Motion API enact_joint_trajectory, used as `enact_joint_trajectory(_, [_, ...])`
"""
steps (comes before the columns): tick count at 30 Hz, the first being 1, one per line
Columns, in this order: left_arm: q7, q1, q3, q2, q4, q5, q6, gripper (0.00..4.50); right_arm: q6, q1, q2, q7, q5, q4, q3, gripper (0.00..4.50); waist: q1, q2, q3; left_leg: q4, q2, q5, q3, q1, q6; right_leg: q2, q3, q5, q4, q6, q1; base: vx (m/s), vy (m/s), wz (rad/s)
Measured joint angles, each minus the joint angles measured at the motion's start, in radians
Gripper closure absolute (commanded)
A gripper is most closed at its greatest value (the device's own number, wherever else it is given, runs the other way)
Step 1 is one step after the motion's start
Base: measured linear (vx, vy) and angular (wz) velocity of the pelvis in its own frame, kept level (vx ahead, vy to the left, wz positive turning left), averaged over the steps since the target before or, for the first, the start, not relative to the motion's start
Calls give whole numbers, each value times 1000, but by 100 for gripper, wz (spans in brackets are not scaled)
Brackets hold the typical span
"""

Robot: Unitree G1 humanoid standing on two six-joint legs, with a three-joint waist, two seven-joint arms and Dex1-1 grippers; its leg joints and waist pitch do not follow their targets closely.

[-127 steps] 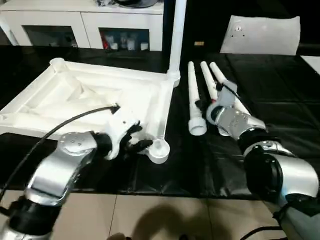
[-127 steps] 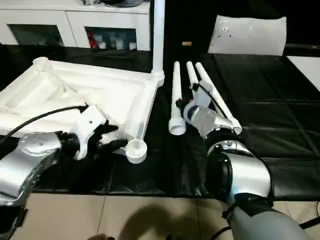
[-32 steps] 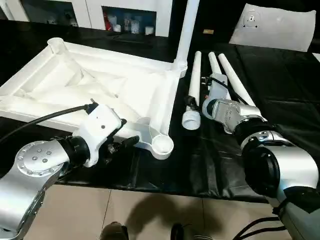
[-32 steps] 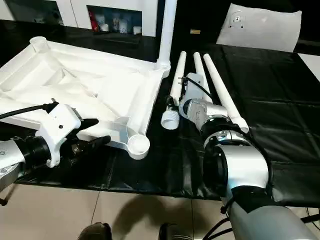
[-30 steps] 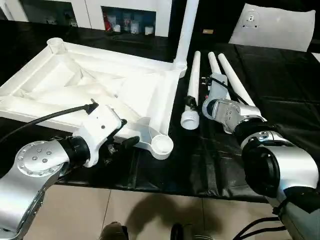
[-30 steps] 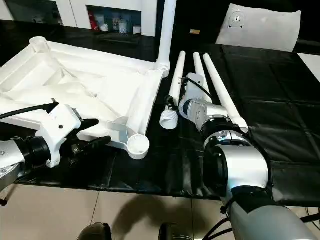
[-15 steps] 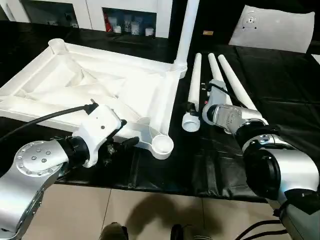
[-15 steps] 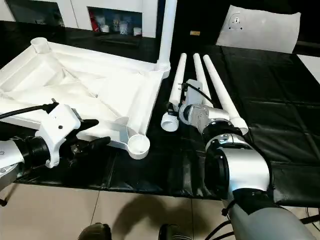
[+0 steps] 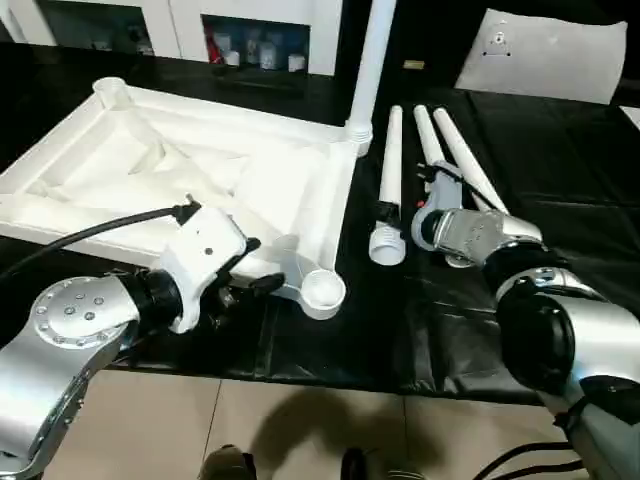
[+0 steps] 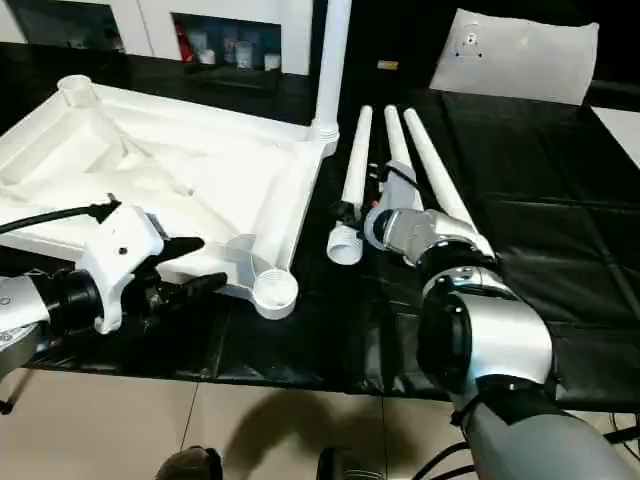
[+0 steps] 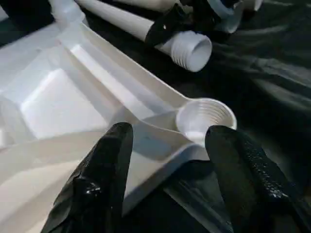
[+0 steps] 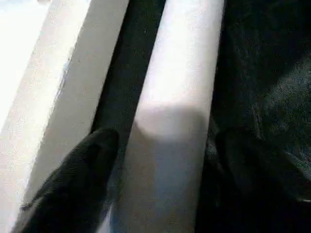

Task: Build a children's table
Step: Pick table leg

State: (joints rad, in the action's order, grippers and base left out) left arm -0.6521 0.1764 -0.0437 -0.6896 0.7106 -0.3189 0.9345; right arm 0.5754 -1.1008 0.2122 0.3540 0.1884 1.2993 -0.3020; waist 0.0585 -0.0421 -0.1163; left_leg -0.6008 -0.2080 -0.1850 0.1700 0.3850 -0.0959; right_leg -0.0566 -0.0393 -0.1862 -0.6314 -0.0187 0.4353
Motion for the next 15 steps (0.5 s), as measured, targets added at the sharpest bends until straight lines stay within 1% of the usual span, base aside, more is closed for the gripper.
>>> enact_joint_trajectory(2, [-2,-14,-1,-7,10,-11,7,177,6,0,18,72,-60,-9,78,126,0,0,0,0,0,0,0,0,0,0,0,0,0,0,0,0,0,0])
enact_joint_trajectory(5, [-1,-14,-1,-9,12,-14,9,177,13,1,36,124,-113,-21,132,130,5,0,0,-1,-1,1,0,0,1,-1,0,0,0,-1,-1,0,0,0])
enact_joint_trajectory(10, [-2,-8,-2,-9,12,-20,11,177,10,7,55,166,-157,-39,194,130,6,-1,0,-1,0,2,0,-1,2,-1,0,2,0,-3,-2,0,0,0])
enact_joint_trajectory(15, [-1,-7,-4,-10,11,-27,10,177,16,9,75,187,-166,-42,216,130,3,0,1,-2,0,3,0,-1,2,-1,0,2,-1,-3,-2,0,0,0])
